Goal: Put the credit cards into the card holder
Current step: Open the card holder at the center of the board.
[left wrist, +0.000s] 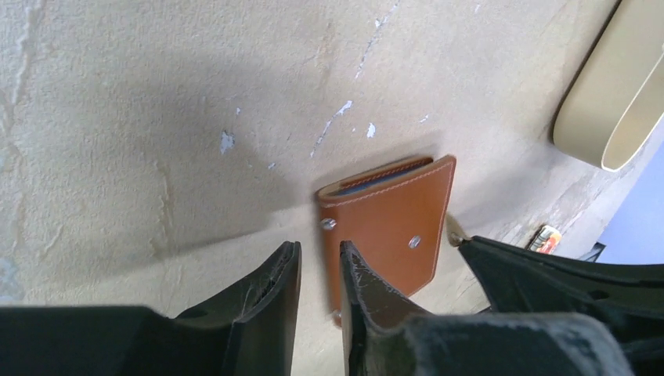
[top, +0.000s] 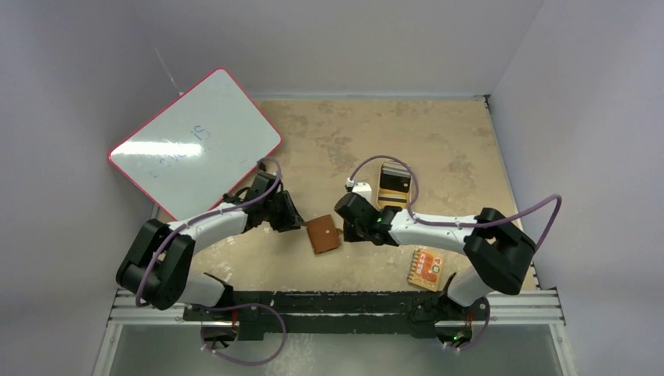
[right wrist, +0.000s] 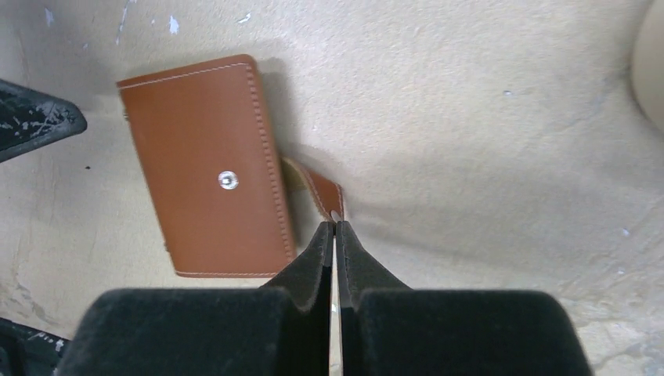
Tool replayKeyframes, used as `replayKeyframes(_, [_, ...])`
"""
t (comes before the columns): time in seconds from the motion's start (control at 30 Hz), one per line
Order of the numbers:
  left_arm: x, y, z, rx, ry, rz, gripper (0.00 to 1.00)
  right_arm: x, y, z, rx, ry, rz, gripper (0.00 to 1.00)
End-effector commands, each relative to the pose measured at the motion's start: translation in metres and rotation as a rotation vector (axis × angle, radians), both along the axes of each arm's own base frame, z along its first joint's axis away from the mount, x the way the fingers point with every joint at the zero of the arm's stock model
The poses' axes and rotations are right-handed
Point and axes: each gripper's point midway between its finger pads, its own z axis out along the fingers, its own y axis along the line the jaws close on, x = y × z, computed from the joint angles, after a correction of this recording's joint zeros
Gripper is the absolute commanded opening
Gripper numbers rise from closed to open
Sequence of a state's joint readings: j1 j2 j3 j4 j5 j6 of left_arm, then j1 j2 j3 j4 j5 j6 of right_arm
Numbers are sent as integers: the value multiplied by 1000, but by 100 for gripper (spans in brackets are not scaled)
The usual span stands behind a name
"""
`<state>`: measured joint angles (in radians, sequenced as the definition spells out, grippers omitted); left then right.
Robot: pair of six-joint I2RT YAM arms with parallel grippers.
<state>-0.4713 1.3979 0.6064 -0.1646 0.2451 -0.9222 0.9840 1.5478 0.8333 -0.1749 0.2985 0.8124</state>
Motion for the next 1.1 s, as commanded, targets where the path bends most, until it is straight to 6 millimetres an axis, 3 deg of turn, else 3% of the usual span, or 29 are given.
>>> replayKeyframes(0.0, [8,0,25,8,-71,-44,28,3,-7,18,60,-24,-36,0])
replayKeyframes(0.13, [7,3,28,35,-65,-53,32,2,0,32,146,-30,-14,0])
replayKeyframes(0.33, [3,-19,37,-92,-65,-116,33,-4,20,50,261,-10,48,0])
replayKeyframes(0.53, [5,-25,54,-136,-106,-130,42,-7,41,85,404,-37,111,0])
replayKeyframes(0.7, [-4,-34,68,-201,-94,-176,50,-15,57,99,491,-36,187,0])
replayKeyframes(0.83, [-2,-19,81,-108,-130,-159,52,-16,61,105,523,-42,203,0])
replayKeyframes(0.93, [-3,-6,78,-35,-127,-135,52,-15,58,99,511,-37,179,0])
replayKeyframes(1.07, [-4,-6,72,-33,-111,-127,52,-17,54,98,501,-35,181,0])
